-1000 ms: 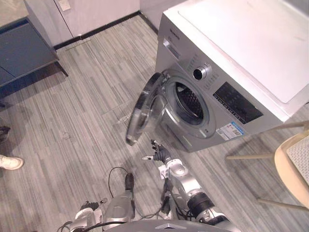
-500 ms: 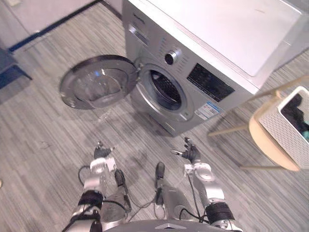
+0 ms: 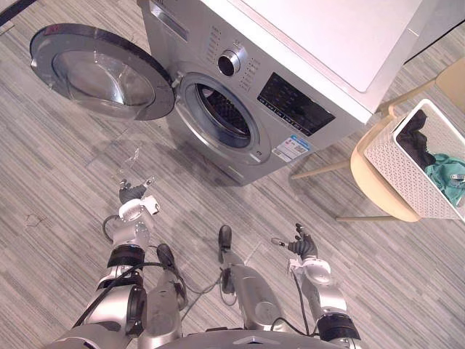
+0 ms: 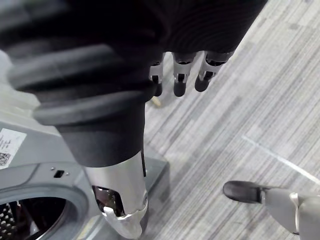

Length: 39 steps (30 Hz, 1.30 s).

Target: Pick up the laundry basket with both hands and put the clothes into the washing machine.

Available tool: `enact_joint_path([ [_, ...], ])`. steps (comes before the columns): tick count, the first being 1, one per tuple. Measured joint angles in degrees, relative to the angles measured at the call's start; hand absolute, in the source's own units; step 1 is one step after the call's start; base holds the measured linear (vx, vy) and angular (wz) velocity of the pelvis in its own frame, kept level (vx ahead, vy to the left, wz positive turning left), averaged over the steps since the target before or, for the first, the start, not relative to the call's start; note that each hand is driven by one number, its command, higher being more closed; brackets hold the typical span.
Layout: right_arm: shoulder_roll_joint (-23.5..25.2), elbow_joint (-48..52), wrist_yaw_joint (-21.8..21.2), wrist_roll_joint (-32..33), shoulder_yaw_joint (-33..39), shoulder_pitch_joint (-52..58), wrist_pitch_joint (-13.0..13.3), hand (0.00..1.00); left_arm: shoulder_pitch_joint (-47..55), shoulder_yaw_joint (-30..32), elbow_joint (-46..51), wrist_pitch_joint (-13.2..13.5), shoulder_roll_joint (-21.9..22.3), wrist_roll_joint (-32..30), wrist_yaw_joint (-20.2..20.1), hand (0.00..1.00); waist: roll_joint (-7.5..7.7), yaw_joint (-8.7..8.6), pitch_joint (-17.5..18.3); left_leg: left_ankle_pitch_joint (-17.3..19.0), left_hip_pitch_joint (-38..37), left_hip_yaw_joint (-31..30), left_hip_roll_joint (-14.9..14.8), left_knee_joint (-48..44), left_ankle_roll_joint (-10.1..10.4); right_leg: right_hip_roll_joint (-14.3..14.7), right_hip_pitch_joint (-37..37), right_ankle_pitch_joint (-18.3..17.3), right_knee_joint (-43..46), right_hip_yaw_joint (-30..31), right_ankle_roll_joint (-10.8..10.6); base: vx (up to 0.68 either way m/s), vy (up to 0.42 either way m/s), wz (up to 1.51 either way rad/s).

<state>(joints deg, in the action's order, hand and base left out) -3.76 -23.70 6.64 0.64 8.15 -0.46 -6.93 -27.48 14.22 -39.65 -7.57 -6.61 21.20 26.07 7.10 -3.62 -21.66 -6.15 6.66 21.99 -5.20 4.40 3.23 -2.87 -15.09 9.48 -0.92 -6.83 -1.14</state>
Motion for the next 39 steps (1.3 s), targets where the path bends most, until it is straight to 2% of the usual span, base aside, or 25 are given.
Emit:
enact_joint_path([
  [12, 0.1, -3.4, -0.1, 0.0, -0.2, -0.1, 0.5, 0.0, 1.0, 1.0, 3.1, 0.1, -0.1, 0.0, 0.0, 0.0, 0.4, 0.12, -0.9, 0.4, -1.9, 0.1, 0.0, 0.0, 0.4, 0.0, 1.9, -0.1, -0.1, 0.1, -0.1, 0.03, 0.018, -0.01],
  [15, 0.3, -7.2, -0.1, -0.1, 0.5, -0.2, 0.4, 0.0, 4.4, 0.7, 3.1, 0.0, -0.1, -0.1, -0.2, 0.0, 0.36, 0.2, -0.8, 0.4, -3.6, 0.2, 0.0, 0.0, 0.3, 0.0, 3.6, -0.3, -0.4, 0.1, -0.3, 0.04, 0.018, -0.01],
  [18, 1.7, -12.1, 0.0, -0.8, 4.5, -0.1, -0.1, 0.0, 10.6, 0.1, 3.1, -0.2, 0.1, -1.0, -1.1, 0.0, 0.04, 0.37, -0.6, 0.8, -5.7, 0.1, 0.0, 0.0, 0.3, 0.0, 5.9, -1.0, -0.4, -0.1, -0.5, 0.04, 0.016, 0.05],
  [20, 2.1, -14.7, 0.1, -1.0, 8.2, 0.1, -0.9, 0.0, 15.0, -0.9, 3.1, -0.5, 0.2, -2.9, -3.1, 0.0, -0.68, 0.66, 0.2, 0.9, -6.2, -0.1, 0.1, 0.0, 0.2, -0.2, 6.7, -1.3, -0.4, -0.6, -0.7, 0.03, 0.014, 0.15],
  [21, 2.1, -16.5, 0.1, -1.1, 10.8, 0.3, -1.4, 0.0, 18.3, -1.0, 3.0, -0.9, 0.9, -4.8, -4.7, 0.0, -1.5, 0.93, 0.7, 1.0, -6.8, -0.7, 0.2, 0.0, 0.1, -0.4, 7.6, -1.6, -0.5, -1.4, -0.9, 0.04, 0.015, 0.35],
  [24, 1.9, -19.1, 0.1, -2.9, 16.3, 3.2, -2.3, 0.0, 25.8, -0.5, 0.4, -1.3, 3.5, -7.9, -8.3, 0.0, -5.1, 1.51, 4.5, 1.3, -7.7, -3.4, 0.6, 0.2, 0.0, -1.0, 10.4, -2.8, -0.9, -4.2, -1.3, 0.05, 0.018, 0.48],
  [25, 2.0, -20.7, 0.1, -3.3, 17.9, 3.8, -2.4, 0.0, 28.1, 1.1, -2.8, -1.5, 4.3, -8.9, -9.6, 0.0, -6.26, 2.03, 6.1, 1.7, -8.4, -4.1, 0.6, 0.4, 0.0, -1.1, 12.1, -3.3, -1.3, -4.9, -1.4, 0.04, 0.015, 0.4],
  [26, 2.0, -21.3, 0.3, -3.2, 18.2, 4.1, -2.5, 0.0, 29.2, 2.2, -4.5, -1.6, 4.6, -9.3, -10.2, 0.0, -6.79, 2.21, 6.9, 1.9, -8.8, -4.7, 0.6, 0.4, 0.2, -1.1, 12.8, -3.6, -1.5, -5.3, -1.6, 0.05, 0.01, 0.32],
  [28, 2.4, -24.1, 0.7, -3.1, 20.6, 4.4, -2.8, 0.0, 33.1, 7.9, -11.0, -2.3, 6.3, -10.5, -11.1, 0.0, -8.38, 2.84, 9.0, 2.8, -10.8, -5.8, 0.5, 0.3, 0.5, -1.1, 15.6, -5.0, -1.5, -6.7, -1.6, 0.06, 0.0, 0.3],
  [30, 3.4, -25.0, 1.5, -3.1, 22.7, 4.6, -3.0, 0.0, 35.2, 14.3, -14.6, -3.2, 7.7, -11.4, -11.5, 0.0, -8.83, 3.26, 9.4, 4.9, -10.9, -6.4, -0.1, -3.0, 0.4, -1.1, 17.6, -6.1, -1.3, -7.7, -1.3, 0.03, -0.01, 0.27],
  [34, 3.4, -25.0, 1.7, -2.7, 24.1, 4.8, -3.4, 0.0, 37.6, 24.0, -19.9, -5.4, 10.1, -11.3, -11.5, 0.0, -9.91, 4.57, 9.9, 13.2, -5.4, -8.5, -4.1, -22.0, 0.1, 0.1, 18.8, -9.3, 3.0, -8.7, -1.0, -0.02, 0.011, 0.14],
  [37, 4.3, -24.7, 2.2, -1.0, 24.0, 3.5, -3.4, 0.0, 37.6, 28.7, -19.8, -5.9, 11.6, -11.3, -11.9, 0.0, -9.76, 5.35, 10.3, 15.0, -5.5, -8.3, -4.3, -24.0, 0.7, -0.1, 16.9, -10.4, 6.5, -6.9, -1.1, -0.06, 0.056, -0.19],
  [39, 5.1, -24.5, 2.2, -0.3, 23.4, 2.4, -3.3, 0.0, 37.8, 29.1, -19.4, -5.9, 12.2, -11.3, -12.0, 0.0, -9.7, 5.36, 10.6, 16.7, -5.0, -9.0, -3.2, -25.0, 1.1, -0.2, 14.7, -10.3, 8.0, -4.0, -1.2, -0.09, 0.101, -0.68],
])
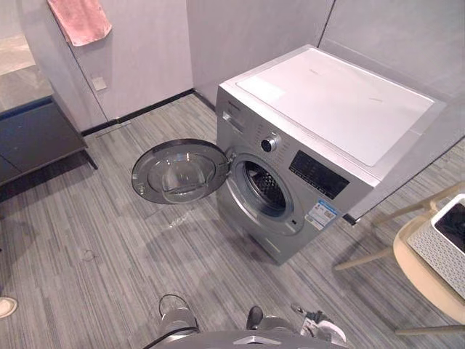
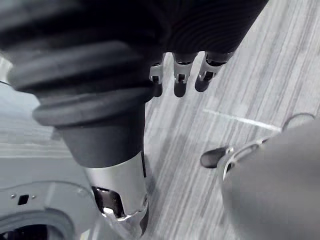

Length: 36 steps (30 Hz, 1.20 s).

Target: Pick up the laundry basket with both hands and put the clothes into the washing machine.

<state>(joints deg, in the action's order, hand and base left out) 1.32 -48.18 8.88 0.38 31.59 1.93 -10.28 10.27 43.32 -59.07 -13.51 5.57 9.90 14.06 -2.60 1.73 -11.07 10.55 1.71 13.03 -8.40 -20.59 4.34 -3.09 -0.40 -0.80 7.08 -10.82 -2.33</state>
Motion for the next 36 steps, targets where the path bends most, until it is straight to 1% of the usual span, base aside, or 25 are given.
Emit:
enact_joint_path([
  [2, 0.4, 0.3, -0.2, 0.2, -1.1, -0.7, 0.0, 0.0, 0.1, -0.1, 0.0, 0.2, 0.1, -0.1, -0.6, 0.0, -0.16, 0.23, 0.7, 2.3, -0.2, -5.1, 3.9, -0.2, -1.8, 0.6, -1.8, 1.0, 0.1, 5.3, -0.3, -0.09, 0.183, -1.05],
  [3, 0.5, 0.5, -0.2, 0.3, -1.2, -0.6, 0.1, 0.0, 0.1, -0.1, 0.1, 0.2, 0.0, -0.1, -0.6, 0.0, -0.05, 0.17, 0.8, 2.5, -0.8, -4.1, 3.9, 0.1, -2.1, 1.0, -1.7, 1.5, -0.5, 6.3, -0.3, -0.09, 0.173, -1.2],
  [5, 1.0, 0.8, -0.1, 0.3, -1.2, -0.5, 0.1, 0.0, 0.2, -1.2, 0.4, 0.6, -0.6, -0.8, -0.6, 0.0, 0.45, -0.03, 2.2, 2.4, -2.3, 0.5, 3.9, 2.5, -2.4, 1.2, -1.9, 3.1, -2.7, 9.7, -0.1, -0.04, 0.089, -0.99],
  [7, 1.6, 0.8, -0.1, 0.4, -1.9, 1.2, 0.1, 0.0, -0.9, -5.6, 3.4, 1.7, -1.0, -3.0, -0.7, 0.0, 1.44, -0.76, 4.7, 1.0, -3.4, 5.3, 4.5, 6.4, -2.6, 1.1, -3.4, 5.0, -5.4, 12.6, 0.5, 0.04, 0.076, -0.93],
  [9, 1.6, 1.0, 0.0, 0.4, -2.0, 1.9, 0.1, 0.0, -3.8, -9.1, 4.1, 2.4, -1.8, -5.7, -0.8, 0.0, 1.99, -0.95, 4.5, 0.7, -4.5, 9.2, 4.3, 6.9, -2.4, 1.3, -4.9, 7.4, -5.0, 14.8, 0.2, 0.07, 0.046, -1.07],
  [11, 2.1, 2.0, 0.1, 0.3, -1.7, 1.9, 0.1, 0.0, -6.5, -12.4, 6.2, 2.6, -1.8, -6.4, -1.1, 0.0, 1.95, -0.95, 4.7, 0.3, -4.9, 14.2, 2.9, 6.3, -3.5, 1.8, -8.1, 8.3, -2.0, 11.4, 1.2, 0.04, -0.006, -1.21],
  [12, 2.1, 2.2, 0.1, 0.2, -1.1, 1.5, 0.3, 0.0, -7.6, -13.1, 6.9, 2.9, -1.7, -6.7, -1.1, 0.0, 2.22, -0.45, 4.4, 0.4, -5.3, 17.0, 1.5, 5.8, -3.8, 1.0, -10.0, 5.7, 2.5, 5.1, 3.7, -0.01, -0.06, -1.32],
  [13, 2.3, 2.0, 0.3, 0.2, -0.8, 1.3, 0.4, 0.0, -9.2, -14.4, 6.6, 3.4, -1.7, -7.0, -1.1, 0.0, 2.62, -0.47, 3.5, 0.5, -7.1, 20.2, 0.0, 5.5, -3.8, -1.2, -12.0, 0.8, 12.5, -4.6, 4.7, 0.02, -0.094, -1.31],
  [15, 2.6, 1.8, 0.4, 0.3, -0.5, 1.5, 0.5, 0.0, -9.5, -15.8, 6.5, 3.4, -1.0, -8.0, -1.2, 0.0, 2.76, -1.46, 3.6, 0.6, -9.2, 23.3, -2.8, 3.7, -3.7, -5.3, -12.7, -3.8, 24.8, -10.7, 4.2, 0.06, -0.116, -1.06],
  [17, 2.5, 1.4, 0.2, 0.2, 0.2, 2.1, 0.5, 0.0, -9.2, -16.9, 5.8, 3.3, -0.7, -9.1, -2.1, 0.0, 2.93, -1.6, 3.6, 1.3, -12.2, 25.8, -5.8, 2.8, -2.5, -9.9, -12.1, -5.6, 32.7, -9.6, 2.5, 0.11, -0.238, -0.89],
  [18, 2.3, 0.2, 0.1, 0.2, 0.9, 2.1, 0.7, 0.0, -9.0, -17.6, 5.8, 3.3, -1.1, -9.2, -2.3, 0.0, 3.43, -1.57, 3.8, 1.9, -13.3, 26.7, -6.5, 2.4, -0.2, -13.6, -11.9, -5.3, 33.5, -8.3, 1.8, 0.13, -0.343, -0.84],
  [19, 2.3, -1.7, 0.0, 0.1, 2.2, 1.6, 0.8, 0.0, -9.2, -17.6, 5.3, 3.3, -2.4, -10.4, -2.8, 0.0, 5.33, -1.41, 4.1, 1.8, -13.9, 26.0, -5.6, 1.8, 0.5, -14.6, -11.5, -6.3, 31.8, -8.0, 0.1, 0.11, -0.329, -0.83],
  [20, 1.9, -2.6, -0.1, 0.0, 3.0, 1.5, 0.9, 0.0, -9.4, -17.6, 4.2, 3.3, -2.7, -10.8, -3.1, 0.0, 5.26, -1.19, 4.2, 1.3, -14.1, 24.7, -5.4, 2.9, -0.3, -13.7, -10.9, -7.5, 30.4, -9.1, 2.0, 0.05, -0.326, -0.99],
  [21, 0.3, -3.7, -0.1, -0.6, 4.0, 1.3, 1.0, 0.0, -9.5, -17.7, 2.6, 3.0, -2.4, -11.7, -3.5, 0.0, 3.12, -0.71, 4.6, 0.8, -14.0, 21.9, -5.1, 5.5, -1.1, -11.4, -10.3, -7.5, 26.3, -8.9, 2.0, -0.02, -0.232, -1.15],
  [23, -2.5, -7.9, 0.0, -1.1, 8.7, -0.5, 0.3, 0.0, -9.6, -18.1, 0.7, 2.3, -1.1, -13.4, -4.2, 0.0, 0.03, -0.48, 4.4, -1.4, -13.8, 17.2, -1.5, 14.0, -0.2, -6.1, -8.6, -6.7, 14.5, -8.0, 0.8, -0.09, -0.138, -1.24],
  [25, -2.9, -10.7, 0.0, -1.7, 10.3, -0.7, -0.7, 0.0, -10.1, -18.6, -0.2, 2.2, -1.7, -14.1, -4.4, 0.0, 0.17, -1.06, 4.2, -4.4, -13.8, 16.8, -2.4, 16.0, 0.5, -3.3, -7.7, -4.9, 9.7, -7.4, 0.6, -0.09, -0.117, -0.5],
  [27, -2.9, -12.1, 0.0, -2.5, 10.3, -0.3, -1.3, 0.0, -10.0, -18.4, -0.3, 2.2, -2.8, -14.4, -4.3, 0.0, 0.64, -1.51, 3.7, -5.0, -14.7, 17.0, -3.9, 15.5, 1.5, -1.9, -7.0, -5.0, 8.6, -7.7, 1.5, -0.09, -0.158, -0.13],
  [29, -2.6, -11.8, 0.0, -2.3, 9.9, -0.5, -1.1, 0.0, -10.3, -17.4, -0.5, 2.1, -3.9, -14.1, -3.9, 0.0, 1.17, -2.32, 3.0, -2.3, -13.0, 17.8, -6.8, 12.4, 3.8, -0.6, -7.5, -5.9, 9.6, -9.7, 2.1, -0.14, -0.147, -0.1],
  [30, -3.1, -11.7, 0.1, -1.7, 8.9, -0.5, -1.0, 0.0, -10.2, -16.9, -1.0, 2.1, -3.9, -13.1, -3.6, 0.0, 0.23, -2.21, 3.0, -0.1, -11.6, 18.8, -10.5, 9.3, 4.5, 0.7, -7.8, -6.1, 12.3, -10.6, 2.5, -0.05, -0.14, -0.24],
  [31, -3.1, -10.6, 0.4, -0.8, 6.4, 0.4, -1.0, 0.0, -8.6, -15.1, -0.4, 2.2, -3.9, -10.9, -3.1, 0.0, 0.4, -2.28, 3.1, 1.6, -11.9, 19.7, -12.3, 6.2, 0.7, 1.8, -6.7, -9.9, 16.6, -10.2, 3.6, 0.02, -0.153, -0.25],
  [32, -2.9, -10.0, 0.6, -0.5, 5.1, 1.0, -0.8, 0.0, -8.0, -14.5, 0.2, 2.2, -4.0, -10.3, -2.9, 0.0, 1.08, -2.27, 3.2, 2.4, -12.0, 19.8, -12.7, 2.6, -2.9, 1.8, -4.9, -11.4, 15.9, -10.1, 3.3, 0.14, -0.14, -0.29],
  [33, -2.8, -8.8, 1.2, -0.4, 2.9, 1.4, -0.3, 0.0, -8.2, -13.7, 1.9, 2.5, -4.6, -9.7, -2.6, 0.0, 1.21, -1.66, 2.3, 2.0, -7.8, 17.6, -16.4, -11.4, -10.8, 2.7, -2.2, -13.5, 13.9, -8.9, 4.1, 0.11, -0.271, -0.53],
  [34, -2.9, -8.1, 1.5, -0.4, 1.7, 1.7, 0.4, 0.0, -7.9, -13.6, 2.8, 2.5, -4.5, -8.8, -2.2, 0.0, 0.57, -1.03, 2.2, -4.7, -2.8, 12.0, -18.6, -22.1, -15.4, 3.9, -0.3, -13.0, 12.0, -7.0, 4.9, 0.12, -0.267, -0.82],
  [35, -2.4, -6.2, 1.7, -0.4, 0.4, 1.5, 0.4, 0.0, -7.5, -13.5, 3.4, 2.5, -4.3, -8.7, -1.7, 0.0, 0.98, -0.02, 2.0, -8.9, 0.5, 7.3, -18.4, -28.1, -13.0, 4.4, 0.7, -13.0, 11.3, -5.1, 5.6, 0.08, -0.209, -0.85],
  [36, -2.7, -5.0, 1.7, -0.5, -0.1, 1.4, 0.6, 0.0, -7.3, -13.5, 3.8, 2.6, -4.1, -8.5, -1.6, 0.0, 0.79, 0.29, 1.9, -7.6, 2.5, 4.4, -17.3, -31.6, -9.7, 4.6, 1.1, -13.1, 11.1, -3.8, 5.9, 0.14, -0.07, -0.9],
])
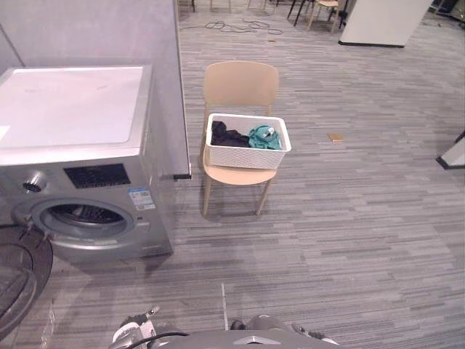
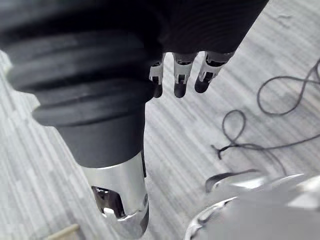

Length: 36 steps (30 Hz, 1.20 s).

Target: Pick up the laundry basket with both hands and put the clothes into the washing machine.

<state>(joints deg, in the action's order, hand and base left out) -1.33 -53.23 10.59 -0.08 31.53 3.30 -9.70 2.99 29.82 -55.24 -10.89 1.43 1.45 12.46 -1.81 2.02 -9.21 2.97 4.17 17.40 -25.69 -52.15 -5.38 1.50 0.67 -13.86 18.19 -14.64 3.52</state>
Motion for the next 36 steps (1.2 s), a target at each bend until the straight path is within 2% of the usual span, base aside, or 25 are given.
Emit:
enact_joint_path([
  [1, -0.5, 0.6, 0.0, -0.1, -0.2, -1.0, 0.1, 0.0, 0.6, -0.1, 0.2, 0.1, 0.5, 0.8, 0.0, 0.0, -1.16, 0.26, -0.3, 3.9, 4.1, -4.6, 4.7, -4.2, 5.7, -0.1, 0.2, 0.1, -0.8, 2.4, 0.5, 0.18, -0.045, -0.88],
  [3, -1.2, 0.3, -0.2, -0.4, -1.8, -2.7, -0.2, 0.0, 3.0, -0.9, -0.5, -0.1, 0.8, 0.7, 0.0, 0.0, -1.94, 1.01, -0.7, 8.8, 8.8, -7.4, 13.3, -1.4, 9.0, 0.4, 1.6, 0.9, -4.0, 5.9, 0.9, 0.21, -0.015, -1.02],
  [5, -0.3, 0.1, -0.3, -1.0, -1.7, -3.4, -0.3, 0.0, 5.6, -0.6, -0.4, -0.5, 1.6, 0.6, -0.1, 0.0, -1.96, 1.63, -0.7, 9.7, 9.5, -6.2, 16.5, 9.2, 8.3, 1.4, 3.7, 2.1, -6.9, 7.5, -0.8, 0.33, -0.001, -0.74],
  [6, 0.1, 0.4, -0.3, -2.0, -1.7, -3.6, -0.3, 0.0, 6.8, 0.1, -0.4, -0.7, 1.9, 0.6, -0.1, 0.0, -1.95, 1.91, -0.7, 9.5, 9.7, -6.5, 18.5, 19.5, 8.5, 2.1, 5.5, 2.0, -8.8, 8.3, -1.2, 0.35, 0.01, -0.39],
  [7, 0.0, 0.4, -0.3, -2.6, -1.7, -3.7, -0.3, 0.0, 7.0, 0.6, -0.4, -1.0, 2.0, 0.6, -0.2, 0.0, -1.76, 2.28, -0.7, 7.5, 9.5, -6.9, 20.3, 28.0, 8.7, 2.1, 6.7, 1.9, -9.7, 8.8, -1.3, 0.45, 0.071, -0.42],
  [8, -0.3, 0.4, -0.3, -2.6, -1.6, -3.9, -0.3, 0.0, 7.1, 0.9, -0.4, -1.2, 1.9, 0.4, -0.2, 0.0, -1.31, 3.18, -0.7, 0.9, 8.5, -7.8, 22.3, 35.0, 7.4, 1.6, 8.2, 1.6, -11.1, 10.1, -1.8, 0.41, 0.098, -0.42],
  [9, -0.3, 0.4, -0.3, -2.6, -1.6, -4.1, -0.2, 0.0, 7.4, 1.3, -0.5, -1.2, 1.9, 0.2, -0.2, 0.0, -0.89, 3.6, -0.4, -2.3, 7.4, -7.9, 23.0, 36.9, 7.0, 1.2, 8.8, 1.4, -11.8, 11.1, -2.2, 0.53, 0.141, -0.5],
  [11, 0.1, 0.5, -0.4, -2.6, -1.5, -5.3, -0.1, 0.0, 6.9, 2.9, -0.6, -1.4, 1.8, -0.8, -0.2, 0.0, 0.25, 3.43, 0.3, -1.0, 6.6, -5.9, 25.0, 36.6, 2.9, -1.4, 9.1, 0.7, -12.4, 13.1, -3.6, 0.47, 0.117, -0.38],
  [12, 0.2, 0.5, -0.5, -2.6, -1.5, -5.5, -0.1, 0.0, 6.7, 3.1, -0.6, -1.4, 1.8, -0.8, -0.2, 0.0, 0.36, 3.61, 0.3, -0.4, 6.5, -5.1, 25.1, 35.9, 2.5, -1.8, 9.1, 0.8, -12.0, 14.0, -3.8, 0.41, 0.121, -0.44],
  [13, 0.6, 0.5, -0.7, -2.6, -1.6, -5.7, 0.0, 0.0, 6.6, 3.3, -0.6, -1.3, 1.8, -0.8, -0.2, 0.0, 0.33, 3.95, 0.4, 1.0, 5.1, -4.4, 25.3, 35.3, 2.2, -2.3, 8.8, 0.7, -8.9, 15.8, -4.2, 0.36, 0.139, -0.55],
  [15, 1.2, -0.6, -1.4, -2.6, -1.0, -5.3, 0.1, 0.0, 6.7, 2.6, -1.1, -1.2, 1.6, -0.7, -0.2, 0.0, 0.12, 3.75, 1.0, 4.6, 1.1, -4.5, 25.7, 37.5, 2.8, -2.6, 4.1, -1.5, 5.1, 15.3, -7.6, 0.32, 0.126, -0.41],
  [16, 1.8, -0.7, -1.9, -2.6, -0.9, -4.1, 0.0, 0.0, 6.1, 1.1, -1.2, -1.3, 0.5, -0.6, -0.2, 0.0, 1.03, 3.28, 1.1, 5.5, -1.2, -4.5, 26.6, 38.4, 2.7, -3.8, -1.3, -1.0, 19.5, 15.0, -10.4, 0.24, 0.065, 0.04],
  [17, 2.0, -0.7, -1.9, -2.7, -0.9, -3.2, -0.1, 0.0, 5.5, 0.3, -1.0, -1.2, 0.1, -0.5, -0.2, 0.0, 1.61, 2.83, 1.1, 5.8, -2.3, -4.8, 27.2, 38.5, 2.6, -4.9, -4.1, 0.4, 26.4, 14.4, -12.3, 0.31, 0.045, 0.28],
  [18, 2.5, 0.1, -2.1, -2.4, -0.6, -2.1, -0.1, 0.0, 4.4, -1.1, -0.4, -1.2, -0.6, -0.5, -0.1, 0.0, 2.67, 2.48, 0.8, 6.9, -4.7, -5.5, 28.2, 38.4, 2.4, -7.2, -8.8, 2.2, 37.7, 13.5, -12.9, 0.34, -0.004, 0.38],
  [20, 1.6, 0.8, -2.2, -2.6, 0.3, -1.1, 0.0, 0.0, 3.2, -1.6, 0.3, -1.2, -0.8, -0.5, -0.1, 0.0, 2.47, 1.34, 0.4, 7.3, -8.0, -7.4, 28.1, 38.5, 2.2, -9.9, -13.1, 1.8, 45.2, 11.2, -12.3, 0.32, -0.042, 0.48],
  [22, 1.2, 1.3, -1.9, -2.5, 1.5, -0.5, 0.0, 0.0, 0.0, -3.0, 1.2, -0.7, -0.2, -0.4, -0.1, 0.0, 2.12, 0.69, 0.1, 7.4, -11.9, -9.8, 26.4, 40.5, 2.3, -15.6, -16.9, 0.5, 42.4, 5.9, -9.7, 0.31, -0.138, 0.65],
  [23, 1.2, 1.7, -1.8, -2.5, 2.0, -0.3, 0.0, 0.0, -0.5, -2.9, 1.6, -0.5, 0.2, -0.4, 0.0, 0.0, 2.05, 0.7, 0.0, 7.7, -12.5, -10.3, 25.7, 40.5, 2.8, -16.7, -17.4, 0.4, 39.8, 5.2, -9.5, 0.24, -0.155, 0.49],
  [25, 2.2, 2.8, -1.8, -2.4, 3.5, 0.8, 0.2, 0.0, -1.4, -2.9, 2.4, -0.3, 2.0, -0.4, -0.1, 0.0, 1.96, 0.61, 0.1, 10.0, -13.7, -12.4, 22.1, 40.2, 6.2, -18.7, -17.0, 2.2, 23.0, 5.0, -9.8, 0.21, -0.311, 0.46],
  [27, 2.3, 2.8, -1.8, -2.4, 3.9, 0.8, 0.1, 0.0, -1.7, -2.6, 2.4, -0.3, 2.3, -0.5, -0.2, 0.0, 2.34, 0.84, 0.2, 11.3, -14.1, -13.2, 20.7, 40.2, 8.1, -19.2, -15.7, 5.6, 11.1, 7.5, -9.8, 0.25, -0.411, 0.31],
  [29, 3.1, 2.4, -1.8, -2.0, 4.7, 1.1, -0.1, 0.0, -1.2, 0.1, 2.3, -0.4, 2.3, -0.6, -0.1, 0.0, 3.61, 0.88, 1.2, 13.5, -14.4, -15.5, 19.2, 39.8, 12.0, -19.4, -13.0, 12.7, 0.6, 13.2, -10.6, 0.31, -0.503, 0.43],
  [30, 3.3, 2.3, -1.8, -1.8, 4.9, 1.4, -0.2, 0.0, -1.2, 0.7, 2.2, -0.4, 2.2, -0.9, -0.2, 0.0, 4.65, 0.81, 1.8, 14.2, -14.7, -16.1, 18.9, 39.7, 13.0, -19.4, -12.3, 14.6, 0.1, 13.3, -15.6, 0.29, -0.521, 0.6],
  [31, 1.4, 2.4, -1.8, -1.9, 5.2, 1.6, -0.3, 0.0, -0.9, 1.6, 1.6, -0.7, 4.0, -1.7, -0.2, 0.0, 1.26, 0.49, 2.3, 13.7, -14.9, -17.4, 15.6, 40.4, 13.9, -17.5, -12.1, 11.4, 3.1, 9.7, -14.9, 0.27, -0.483, 0.78],
  [32, 0.5, 2.3, -1.7, -2.0, 5.4, 1.8, -0.6, 0.0, -0.5, 0.5, 0.3, -0.9, 4.1, -1.8, -0.6, 0.0, 0.04, 0.02, 3.0, 10.5, -15.4, -17.2, 14.0, 41.5, 13.8, -16.9, -11.9, 8.7, 6.3, 7.3, -14.3, 0.26, -0.466, 0.8],
  [34, 0.5, 2.4, -1.7, -2.1, 4.7, 1.7, -0.7, 0.0, 0.2, 0.7, 0.4, -1.0, 4.4, -1.7, -0.4, 0.0, -0.69, -0.25, 3.4, 6.0, -16.1, -17.4, 11.9, 43.0, 14.8, -16.2, -9.9, 5.7, 8.5, 4.0, -12.9, 0.24, -0.449, 0.8],
  [36, 0.5, 2.8, -1.7, -2.0, 2.9, 0.9, -0.7, 0.0, 0.6, 1.2, 0.4, -0.9, 4.3, -1.5, -0.2, 0.0, -1.02, -0.38, 3.6, 4.4, -12.5, -19.2, 9.4, 37.6, 14.9, -14.6, -6.6, 4.4, 7.0, -0.1, -11.6, 0.19, -0.38, 0.81],
])
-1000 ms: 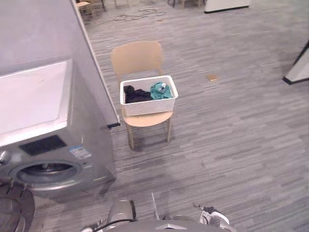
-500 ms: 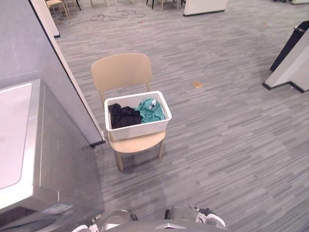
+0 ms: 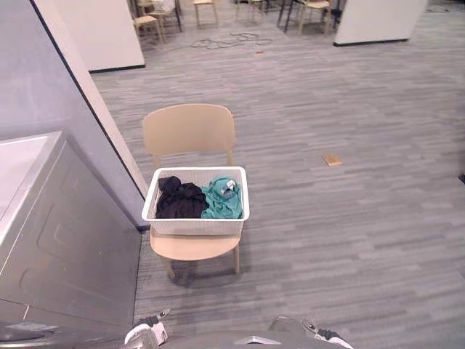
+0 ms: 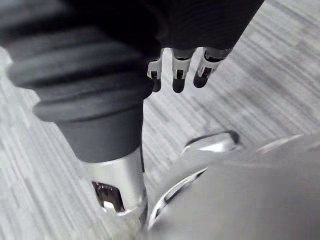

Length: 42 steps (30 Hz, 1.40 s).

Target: Pick up the laundry basket with both hands and put the clothes into the washing machine.

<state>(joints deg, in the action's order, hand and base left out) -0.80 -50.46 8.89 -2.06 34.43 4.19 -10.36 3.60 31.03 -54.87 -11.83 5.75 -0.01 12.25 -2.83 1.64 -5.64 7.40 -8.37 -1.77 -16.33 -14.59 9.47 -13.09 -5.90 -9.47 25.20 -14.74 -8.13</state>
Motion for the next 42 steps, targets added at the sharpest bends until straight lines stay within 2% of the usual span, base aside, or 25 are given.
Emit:
enact_joint_path([
  [2, 0.4, 2.2, 0.5, 1.0, -3.0, -0.7, 0.1, 0.0, 0.1, 0.2, 1.3, 0.5, -0.1, 0.8, 0.1, 0.0, 0.26, 0.15, -0.2, -2.1, 6.3, -1.5, -1.5, -10.9, -1.0, 1.1, 3.3, -0.3, -1.9, -3.8, 0.9, 0.11, -0.274, 0.74],
  [3, 0.8, 7.1, 1.5, 2.2, -5.4, -0.8, 0.1, 0.0, 0.4, 0.1, 2.6, 0.7, -0.1, 1.3, 0.2, 0.0, 0.86, 0.37, -0.7, -5.3, 10.1, -0.8, -2.3, -16.4, -0.8, 1.4, 5.3, -0.5, -2.9, -5.4, 1.2, 0.1, -0.228, 0.63],
  [4, 1.2, 12.3, 2.2, 3.1, -7.4, -1.0, 0.6, 0.0, 0.4, -0.3, 2.6, 0.8, -0.5, 1.9, 0.3, 0.0, 1.34, 0.42, -0.9, -8.6, 11.7, 2.0, -2.8, -18.9, -1.3, 1.1, 7.0, -0.4, -4.4, -6.5, 1.6, 0.11, -0.205, 0.48],
  [5, 1.4, 14.7, 2.4, 3.7, -7.7, -1.3, 0.9, 0.0, 0.4, -0.9, 2.5, 0.8, -1.0, 2.1, 0.3, 0.0, 1.46, 0.43, -0.9, -9.8, 12.0, 3.9, -3.2, -19.0, -1.9, 0.7, 7.8, -0.2, -5.3, -7.0, 1.6, 0.11, -0.133, 0.43],
  [6, 1.5, 19.0, 3.3, 4.2, -8.5, -2.1, 1.8, 0.0, 0.5, -2.4, 2.4, 0.8, -1.5, 2.1, 0.8, 0.0, 1.62, 0.27, -0.9, -8.5, 12.4, 8.3, -3.4, -18.4, -3.5, -0.3, 8.7, 0.5, -7.0, -8.1, 1.6, 0.09, -0.057, 0.43],
  [7, 0.7, 22.4, 4.3, 4.4, -8.6, -2.9, 2.1, 0.0, 0.5, -3.3, 2.3, 0.8, -1.7, 2.1, 1.4, 0.0, 1.62, 0.15, -0.9, -5.6, 12.4, 12.7, -2.9, -15.0, -4.6, -1.1, 9.0, 1.2, -8.8, -9.0, 1.5, 0.09, 0.001, 0.44],
  [8, 0.2, 23.8, 4.6, 4.5, -8.6, -3.3, 2.5, 0.0, 0.5, -3.8, 2.3, 0.8, -1.8, 2.0, 1.4, 0.0, 1.6, 0.03, -0.9, -4.8, 12.3, 14.3, -2.2, -12.0, -4.7, -1.3, 9.1, 1.5, -9.6, -9.4, 1.5, 0.07, 0.078, 0.34],
  [10, -1.9, 29.9, 5.6, 4.3, -8.7, -4.7, 2.8, 0.0, 0.5, -4.1, 1.5, 0.6, -1.9, 2.0, 1.6, 0.0, 0.85, 0.01, -1.0, -6.0, 9.7, 16.1, 0.6, 1.5, -3.2, -0.7, 8.2, 2.9, -10.4, -9.5, -0.1, 0.08, 0.152, 0.08],
  [11, -1.9, 31.4, 5.9, 4.2, -9.1, -5.0, 2.8, 0.0, 0.5, -4.4, 1.3, 0.6, -2.3, 1.8, 1.6, 0.0, 0.71, -0.05, -1.0, -5.5, 8.7, 15.7, 1.1, 3.4, -2.2, -0.4, 8.1, 3.1, -10.7, -9.2, -0.4, 0.08, 0.122, -0.07],
  [12, -2.0, 33.4, 6.1, 3.5, -9.7, -5.4, 3.0, 0.0, 0.3, -5.0, 1.5, 0.6, -3.1, 1.2, 1.3, 0.0, 1.39, -0.07, -1.4, -5.5, 8.0, 15.8, 1.9, 4.9, -1.3, -0.6, 8.2, 4.0, -11.7, -8.5, -0.9, 0.08, 0.16, -0.09],
  [13, -2.1, 35.8, 6.1, 1.4, -11.5, -6.5, 3.6, 0.0, 0.2, -6.8, 1.4, 0.6, -4.8, -0.3, 1.2, 0.0, 2.83, -0.23, -1.9, -5.6, 8.0, 16.1, 3.2, 6.1, -1.2, -0.8, 8.5, 5.8, -14.8, -6.6, -0.9, 0.06, 0.172, -0.09],
  [15, -2.2, 38.4, 6.0, -0.3, -13.0, -7.1, 4.0, 0.0, 0.2, -8.8, 1.2, 0.4, -6.3, -2.4, 1.1, 0.0, 3.31, -0.25, -1.9, -5.6, 7.6, 16.3, 4.5, 6.9, -1.2, -1.4, 9.7, 7.2, -17.6, -6.3, -1.4, 0.04, 0.158, 0.01],
  [17, -5.3, 41.2, 4.1, -3.6, -16.8, -8.4, 5.1, 0.0, 1.1, -11.0, 0.7, 0.3, -7.2, -5.7, 0.7, 0.0, 3.34, 0.02, -2.0, -5.7, 5.7, 16.3, 6.3, 8.5, -1.4, -2.5, 11.8, 8.0, -20.0, -5.9, -1.8, 0.04, 0.113, 0.09],
  [20, -9.7, 40.9, 2.6, -7.1, -21.5, -12.8, 5.7, 0.0, 2.9, -13.3, 0.6, 0.5, -7.4, -7.0, -0.1, 0.0, 2.0, 0.89, -2.4, -6.6, 5.2, 17.2, 6.8, 10.5, -1.6, -2.7, 11.5, 8.7, -20.7, -5.2, -2.8, -0.01, 0.031, -0.08],
  [24, -15.2, 37.2, 0.8, -12.2, -29.0, -18.5, 5.7, 0.0, 3.8, -15.5, 0.7, 0.6, -7.5, -7.0, -0.3, 0.0, 1.45, 1.29, -2.7, -8.9, 5.3, 17.3, 6.8, 14.0, -1.3, -2.1, 9.7, 9.1, -20.6, -5.2, -2.8, -0.01, -0.021, -0.03],
  [25, -17.0, 33.5, -0.2, -13.3, -31.9, -21.8, 5.7, 0.0, 3.7, -16.2, 1.3, 0.8, -7.9, -7.1, -0.2, 0.0, 1.99, 1.55, -3.6, -9.0, 5.7, 17.2, 6.8, 13.9, -1.4, -2.1, 9.5, 9.3, -20.6, -5.3, -2.8, -0.04, -0.01, 0.03],
  [29, -20.0, 28.6, -1.5, -14.1, -38.9, -29.7, 5.6, 0.0, 2.5, -17.2, 2.4, 1.3, -8.8, -7.0, 0.0, 0.0, 2.81, 2.01, -5.9, -9.0, 10.1, 15.9, 6.7, 11.5, -1.4, -2.2, 6.8, 10.4, -20.6, -5.5, -2.5, -0.07, 0.01, 0.1],
  [30, -21.0, 26.5, -2.6, -14.2, -40.9, -33.0, 5.6, 0.0, 1.6, -17.7, 2.5, 1.3, -9.3, -7.0, 0.0, 0.0, 3.0, 2.73, -7.2, -9.0, 11.5, 15.5, 6.6, 10.6, -1.5, -2.2, 6.1, 10.8, -20.6, -5.8, -2.4, -0.1, 0.008, 0.18],
  [34, -23.8, 21.6, -5.0, -14.2, -48.9, -42.0, 5.7, 0.0, 0.4, -18.2, 2.4, 1.4, -9.7, -6.8, 0.3, 0.0, 2.8, 4.59, -11.4, -8.5, 15.0, 13.6, 6.4, 7.3, -2.2, -2.3, 5.1, 11.1, -20.1, -6.8, -2.3, -0.11, 0.011, 0.19],
  [35, -24.4, 20.9, -5.4, -14.2, -50.8, -43.8, 6.2, 0.0, 0.4, -18.3, 2.4, 1.4, -9.8, -6.8, 0.4, 0.0, 2.76, 4.86, -11.4, -8.5, 17.1, 12.7, 6.3, 6.5, -2.2, -2.3, 3.6, 11.2, -19.6, -7.3, -2.2, -0.12, 0.015, 0.22],
  [36, -24.6, 20.1, -5.6, -14.3, -51.6, -44.9, 6.4, 0.0, 0.4, -18.4, 2.4, 1.3, -9.9, -6.8, 0.5, 0.0, 2.75, 4.83, -11.9, -8.5, 17.8, 12.5, 6.3, 6.0, -2.2, -2.3, 3.4, 11.3, -19.5, -7.7, -2.2, -0.1, 0.017, 0.21],
  [37, -24.8, 19.6, -6.7, -14.8, -52.7, -46.7, 6.4, 0.0, 0.4, -18.8, 2.4, 1.4, -10.1, -6.8, 1.0, 0.0, 2.84, 5.4, -13.8, -8.5, 18.0, 12.2, 6.3, 5.4, -2.3, -2.3, 3.5, 11.3, -19.2, -7.8, -2.1, -0.05, 0.012, 0.13],
  [42, -27.1, 16.3, -7.9, -18.8, -58.0, -51.3, 7.3, 0.0, 0.1, -19.9, 2.4, 1.3, -10.1, -5.9, 1.6, 0.0, 3.01, 6.31, -16.4, -8.6, 20.5, 11.1, 6.3, 4.0, -2.5, -2.5, 1.7, 11.3, -18.0, -8.1, -2.1, -0.06, 0.01, 0.07],
])
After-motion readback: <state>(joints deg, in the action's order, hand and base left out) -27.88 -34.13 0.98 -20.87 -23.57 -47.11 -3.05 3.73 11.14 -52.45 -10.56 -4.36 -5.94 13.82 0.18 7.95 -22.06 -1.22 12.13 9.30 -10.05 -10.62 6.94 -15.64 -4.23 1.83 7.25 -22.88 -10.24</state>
